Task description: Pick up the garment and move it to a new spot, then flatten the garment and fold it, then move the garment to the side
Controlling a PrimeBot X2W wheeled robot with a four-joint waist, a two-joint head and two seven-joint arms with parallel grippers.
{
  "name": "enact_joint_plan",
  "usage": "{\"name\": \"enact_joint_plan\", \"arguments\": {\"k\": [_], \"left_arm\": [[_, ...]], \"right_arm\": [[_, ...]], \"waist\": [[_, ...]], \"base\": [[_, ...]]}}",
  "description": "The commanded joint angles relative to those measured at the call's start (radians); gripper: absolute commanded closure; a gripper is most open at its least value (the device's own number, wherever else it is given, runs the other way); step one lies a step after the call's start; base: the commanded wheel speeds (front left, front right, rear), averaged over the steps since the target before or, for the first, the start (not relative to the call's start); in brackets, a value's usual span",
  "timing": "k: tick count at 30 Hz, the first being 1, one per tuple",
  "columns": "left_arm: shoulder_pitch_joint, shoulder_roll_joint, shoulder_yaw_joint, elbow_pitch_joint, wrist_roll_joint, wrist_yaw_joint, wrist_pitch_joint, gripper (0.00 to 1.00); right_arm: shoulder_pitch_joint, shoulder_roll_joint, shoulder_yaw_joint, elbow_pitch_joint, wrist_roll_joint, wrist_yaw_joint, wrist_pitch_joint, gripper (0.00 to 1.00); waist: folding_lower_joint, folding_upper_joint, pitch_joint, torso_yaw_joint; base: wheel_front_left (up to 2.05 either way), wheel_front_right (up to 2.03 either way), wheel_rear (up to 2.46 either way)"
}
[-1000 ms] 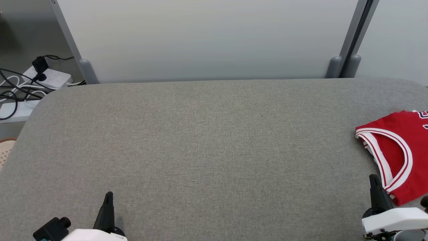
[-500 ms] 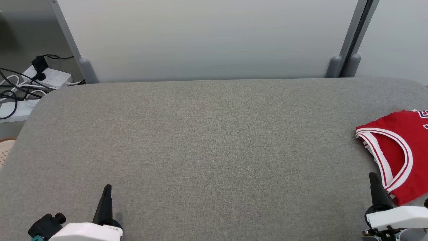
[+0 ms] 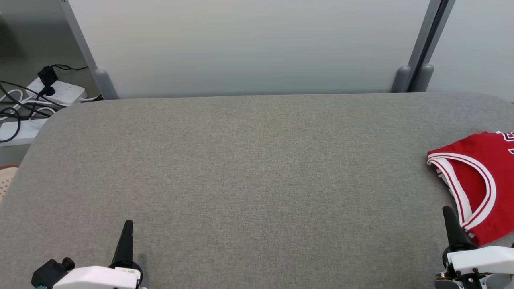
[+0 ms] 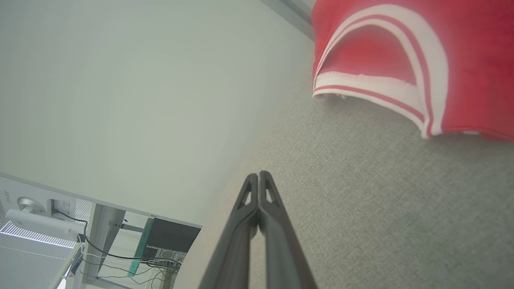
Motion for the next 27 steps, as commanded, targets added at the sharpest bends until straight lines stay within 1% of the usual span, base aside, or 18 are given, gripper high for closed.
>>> {"name": "enact_joint_plan", "arguments": {"k": [1,27], "left_arm": [[-0.061,0.019,0.028,-0.034,-0.030,-0.011,0.007,1.00],[-0.082,0.022,0.046,-0.061,-0.313,-0.020,0.081,1.00]], "right_arm": [[-0.033,-0.007,0.006,-0.039,0.032,0.003,0.010,1.00],[-0.036,0.000,-0.005,-0.067,0.320,0.004,0.082,1.00]], "waist": [[-0.0001,-0.0001,0.000,0.000],[-0.0001,-0.0001,0.004,0.000]], "base": [[0.00,0.00,0.00],[0.00,0.00,0.00]]}}
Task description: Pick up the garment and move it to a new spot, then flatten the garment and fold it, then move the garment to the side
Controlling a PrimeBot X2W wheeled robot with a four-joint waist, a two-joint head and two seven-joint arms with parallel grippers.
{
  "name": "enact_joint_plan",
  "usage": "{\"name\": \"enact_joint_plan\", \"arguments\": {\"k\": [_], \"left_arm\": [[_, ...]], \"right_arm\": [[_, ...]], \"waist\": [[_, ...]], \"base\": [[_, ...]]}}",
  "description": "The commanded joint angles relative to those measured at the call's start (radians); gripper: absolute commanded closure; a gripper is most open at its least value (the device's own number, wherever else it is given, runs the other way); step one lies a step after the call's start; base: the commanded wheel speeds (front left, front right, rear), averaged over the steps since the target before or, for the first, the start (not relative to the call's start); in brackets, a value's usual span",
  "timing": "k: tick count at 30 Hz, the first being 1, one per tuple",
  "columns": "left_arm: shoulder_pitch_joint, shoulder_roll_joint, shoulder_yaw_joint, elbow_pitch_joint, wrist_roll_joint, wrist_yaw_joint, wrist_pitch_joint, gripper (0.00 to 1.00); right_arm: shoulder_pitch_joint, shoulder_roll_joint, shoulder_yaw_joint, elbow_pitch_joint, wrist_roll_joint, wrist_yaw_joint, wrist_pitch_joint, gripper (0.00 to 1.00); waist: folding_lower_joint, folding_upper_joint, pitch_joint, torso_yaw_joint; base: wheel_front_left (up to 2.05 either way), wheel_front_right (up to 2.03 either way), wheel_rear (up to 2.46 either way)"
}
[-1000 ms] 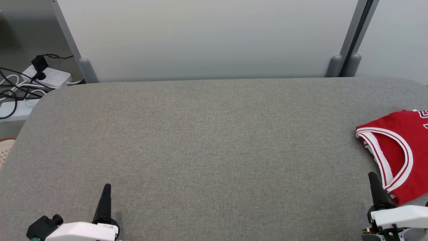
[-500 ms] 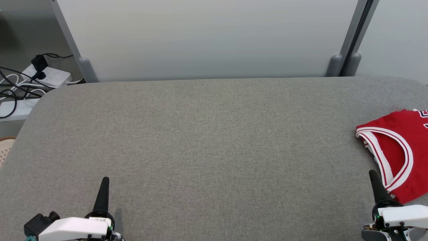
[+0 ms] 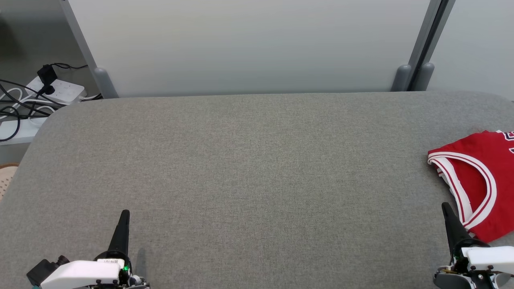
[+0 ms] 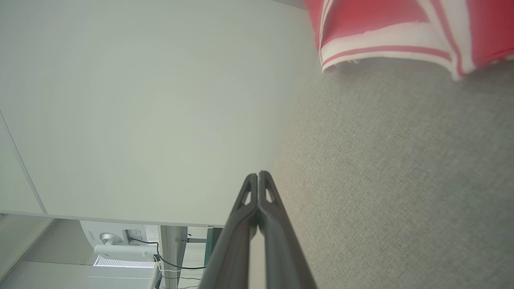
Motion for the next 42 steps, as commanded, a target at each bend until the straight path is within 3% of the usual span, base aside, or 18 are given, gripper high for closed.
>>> {"name": "enact_joint_plan", "arguments": {"k": [1,15,42], "left_arm": [[-0.065,0.021,0.031,-0.034,-0.033,-0.011,0.010,1.00],[-0.076,0.022,0.042,-0.050,-0.192,-0.016,0.051,1.00],[-0.076,0.022,0.042,-0.050,-0.192,-0.016,0.051,1.00]], "right_arm": [[-0.035,-0.012,0.014,-0.040,0.037,0.004,0.012,1.00],[-0.036,-0.008,0.008,-0.055,0.198,0.004,0.052,1.00],[-0.036,-0.008,0.008,-0.055,0.198,0.004,0.052,1.00]], "waist": [[0.0000,0.0000,0.000,0.000],[0.0000,0.0000,0.003,0.000],[0.0000,0.0000,0.003,0.000]], "base": [[0.00,0.00,0.00],[0.00,0.00,0.00],[0.00,0.00,0.00]]}}
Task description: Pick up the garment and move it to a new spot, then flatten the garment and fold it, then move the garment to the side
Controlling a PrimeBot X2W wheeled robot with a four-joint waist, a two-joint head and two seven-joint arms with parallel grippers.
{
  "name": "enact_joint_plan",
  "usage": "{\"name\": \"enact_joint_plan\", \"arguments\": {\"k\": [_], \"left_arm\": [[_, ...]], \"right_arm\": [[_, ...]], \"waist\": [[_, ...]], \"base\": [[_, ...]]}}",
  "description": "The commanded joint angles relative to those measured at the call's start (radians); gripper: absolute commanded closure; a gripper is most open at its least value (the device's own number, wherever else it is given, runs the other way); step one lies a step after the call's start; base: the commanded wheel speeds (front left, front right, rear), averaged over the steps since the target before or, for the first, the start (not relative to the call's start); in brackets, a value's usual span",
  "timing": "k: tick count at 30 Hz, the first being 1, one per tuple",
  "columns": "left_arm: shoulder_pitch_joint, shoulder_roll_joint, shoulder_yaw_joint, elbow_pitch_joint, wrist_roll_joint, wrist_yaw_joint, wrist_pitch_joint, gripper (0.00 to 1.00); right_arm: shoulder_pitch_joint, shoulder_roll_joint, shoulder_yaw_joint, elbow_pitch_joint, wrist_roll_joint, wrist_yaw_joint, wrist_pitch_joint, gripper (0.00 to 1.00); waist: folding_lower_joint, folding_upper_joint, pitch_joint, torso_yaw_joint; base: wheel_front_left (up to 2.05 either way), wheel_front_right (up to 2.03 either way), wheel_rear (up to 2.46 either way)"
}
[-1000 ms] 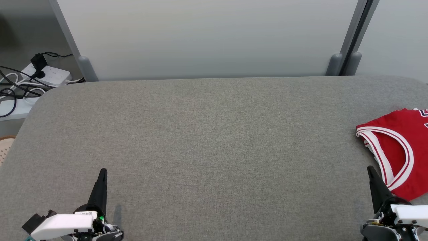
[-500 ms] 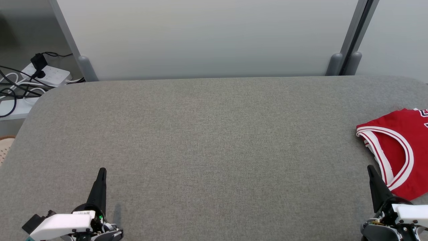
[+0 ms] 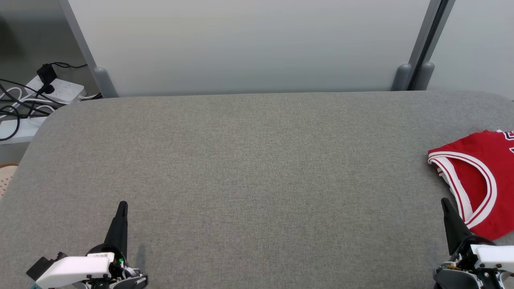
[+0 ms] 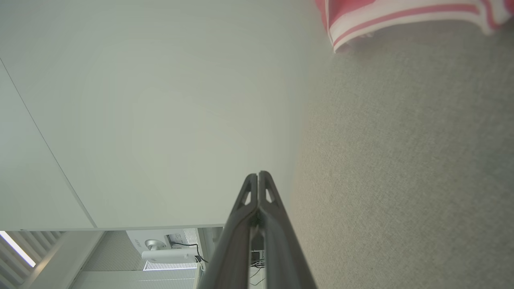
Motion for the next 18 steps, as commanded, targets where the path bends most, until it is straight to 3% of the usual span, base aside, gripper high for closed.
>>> {"name": "enact_joint_plan", "arguments": {"k": [1,18], "left_arm": [[-0.058,0.021,0.033,-0.028,-0.003,-0.008,0.008,1.00],[-0.058,0.021,0.033,-0.028,-0.004,-0.008,0.008,1.00]], "right_arm": [[-0.036,-0.010,0.014,-0.030,0.011,0.004,0.008,1.00],[-0.036,-0.010,0.014,-0.030,0.011,0.004,0.008,1.00]], "waist": [[0.0000,-0.0001,0.000,0.000],[0.0000,-0.0001,0.000,0.000]], "base": [[0.00,0.00,0.00],[0.00,0.00,0.00]]}}
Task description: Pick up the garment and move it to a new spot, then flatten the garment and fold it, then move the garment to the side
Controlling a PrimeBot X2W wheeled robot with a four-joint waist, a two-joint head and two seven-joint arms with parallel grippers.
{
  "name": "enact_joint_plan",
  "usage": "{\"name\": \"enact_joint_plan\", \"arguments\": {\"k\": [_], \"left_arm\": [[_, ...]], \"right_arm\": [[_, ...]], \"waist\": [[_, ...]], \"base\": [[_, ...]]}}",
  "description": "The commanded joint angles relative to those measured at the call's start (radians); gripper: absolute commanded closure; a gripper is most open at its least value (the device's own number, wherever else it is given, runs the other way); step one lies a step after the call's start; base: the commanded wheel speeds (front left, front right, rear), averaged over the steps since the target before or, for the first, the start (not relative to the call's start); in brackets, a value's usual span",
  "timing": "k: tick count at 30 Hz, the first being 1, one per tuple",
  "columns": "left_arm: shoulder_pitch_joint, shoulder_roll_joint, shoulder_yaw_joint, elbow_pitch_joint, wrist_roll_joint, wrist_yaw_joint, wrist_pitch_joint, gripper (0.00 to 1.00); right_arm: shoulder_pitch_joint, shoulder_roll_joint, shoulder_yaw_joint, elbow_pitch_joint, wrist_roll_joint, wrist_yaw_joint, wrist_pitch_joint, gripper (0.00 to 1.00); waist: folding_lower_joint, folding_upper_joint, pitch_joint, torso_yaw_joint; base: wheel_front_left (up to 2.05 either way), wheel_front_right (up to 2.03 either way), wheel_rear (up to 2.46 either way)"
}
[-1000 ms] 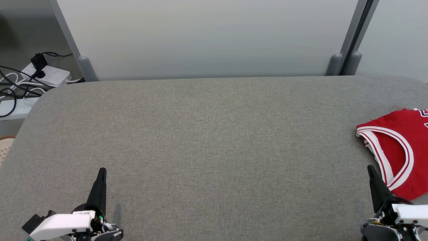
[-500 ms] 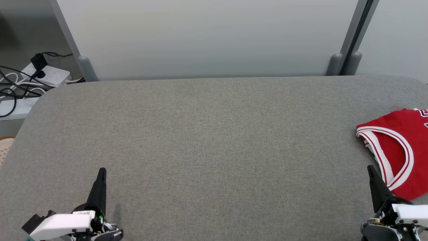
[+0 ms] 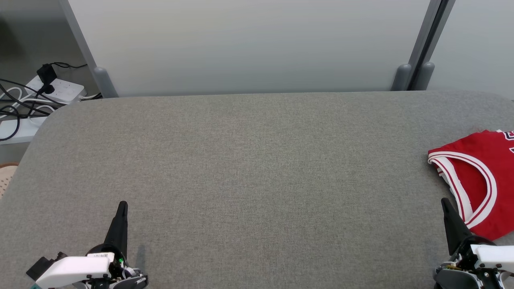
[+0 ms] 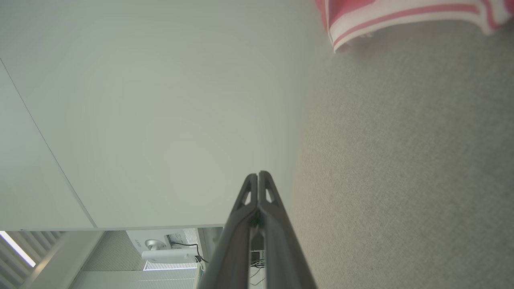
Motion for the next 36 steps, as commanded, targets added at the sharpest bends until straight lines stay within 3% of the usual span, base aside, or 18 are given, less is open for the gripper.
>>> {"name": "enact_joint_plan", "arguments": {"k": [1,36], "left_arm": [[-0.058,0.021,0.033,-0.028,-0.004,-0.008,0.008,1.00],[-0.058,0.021,0.033,-0.028,-0.004,-0.008,0.007,1.00]], "right_arm": [[-0.036,-0.010,0.014,-0.030,0.011,0.004,0.008,1.00],[-0.036,-0.010,0.014,-0.030,0.011,0.004,0.007,1.00]], "waist": [[-0.0001,-0.0001,0.000,0.000],[-0.0001,-0.0001,0.000,0.000]], "base": [[0.00,0.00,0.00],[0.00,0.00,0.00]]}}
